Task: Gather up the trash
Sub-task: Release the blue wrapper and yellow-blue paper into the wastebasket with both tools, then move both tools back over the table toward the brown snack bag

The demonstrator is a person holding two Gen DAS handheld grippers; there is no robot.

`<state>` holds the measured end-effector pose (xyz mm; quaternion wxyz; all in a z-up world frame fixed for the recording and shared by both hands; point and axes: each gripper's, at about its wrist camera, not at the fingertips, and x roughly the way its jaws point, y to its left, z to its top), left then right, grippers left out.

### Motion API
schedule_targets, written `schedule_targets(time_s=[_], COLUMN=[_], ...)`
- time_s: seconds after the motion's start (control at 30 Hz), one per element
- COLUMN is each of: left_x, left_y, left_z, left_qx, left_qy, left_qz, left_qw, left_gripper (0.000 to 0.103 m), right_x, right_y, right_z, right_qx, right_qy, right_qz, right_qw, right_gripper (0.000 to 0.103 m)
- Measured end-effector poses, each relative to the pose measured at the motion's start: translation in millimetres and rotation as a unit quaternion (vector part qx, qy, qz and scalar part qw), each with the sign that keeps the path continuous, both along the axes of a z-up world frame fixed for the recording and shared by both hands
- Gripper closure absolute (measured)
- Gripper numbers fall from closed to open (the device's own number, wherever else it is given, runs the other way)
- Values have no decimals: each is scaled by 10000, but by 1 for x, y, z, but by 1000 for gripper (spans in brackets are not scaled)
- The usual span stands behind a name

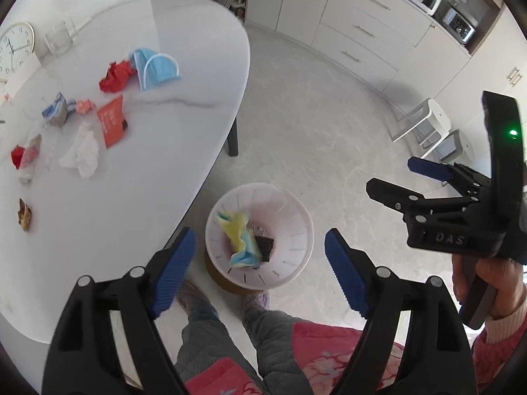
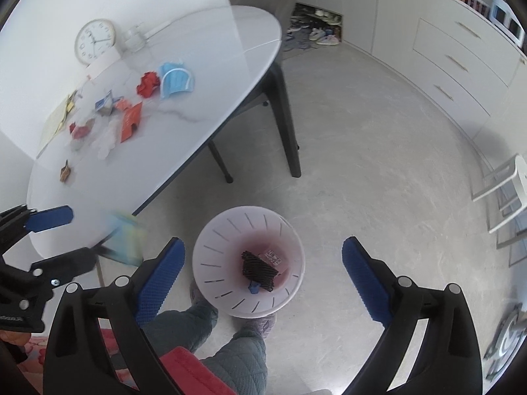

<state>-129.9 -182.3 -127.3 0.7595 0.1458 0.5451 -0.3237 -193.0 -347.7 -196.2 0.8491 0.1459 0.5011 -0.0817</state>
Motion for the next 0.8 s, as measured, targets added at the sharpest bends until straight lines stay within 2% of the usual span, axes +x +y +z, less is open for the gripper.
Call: schedule_targets(time_s=[0.13, 0.3, 0.37, 0.5, 0.57, 0.63, 0.8], left_x=[0, 6, 10, 22, 30, 39, 63], left_y=[2, 12, 18, 37, 48, 62, 105], left_z=[5, 13, 16, 23, 26, 29, 37], left_qx=[41, -30, -50, -157, -189, -223, -287], left_qy=[-129, -235, -267, -321, -319, -324, -393], left_qz=[34, 194, 303, 625, 805, 1014, 1608], left_qw=[9999, 9995, 9992, 9974, 9961, 9941, 9858], left_gripper=[16, 15, 11, 11, 11, 11, 8], right_x=[0, 7, 11, 21, 26, 32, 52], right_y=[-2, 6, 11, 24, 31, 39, 62], right_z=[1, 7, 11, 21, 25, 31, 41], right_qx=[53, -13, -49, -110, -137, -167, -174], right_qy=[-24, -44, -62, -135, -175, -240, -304], right_qz=[-97, -28, 31, 133, 184, 250, 437], right_qw=[9999, 10000, 10000, 9998, 9996, 9993, 9984], right_gripper=[7, 7, 7, 7, 3, 3, 3])
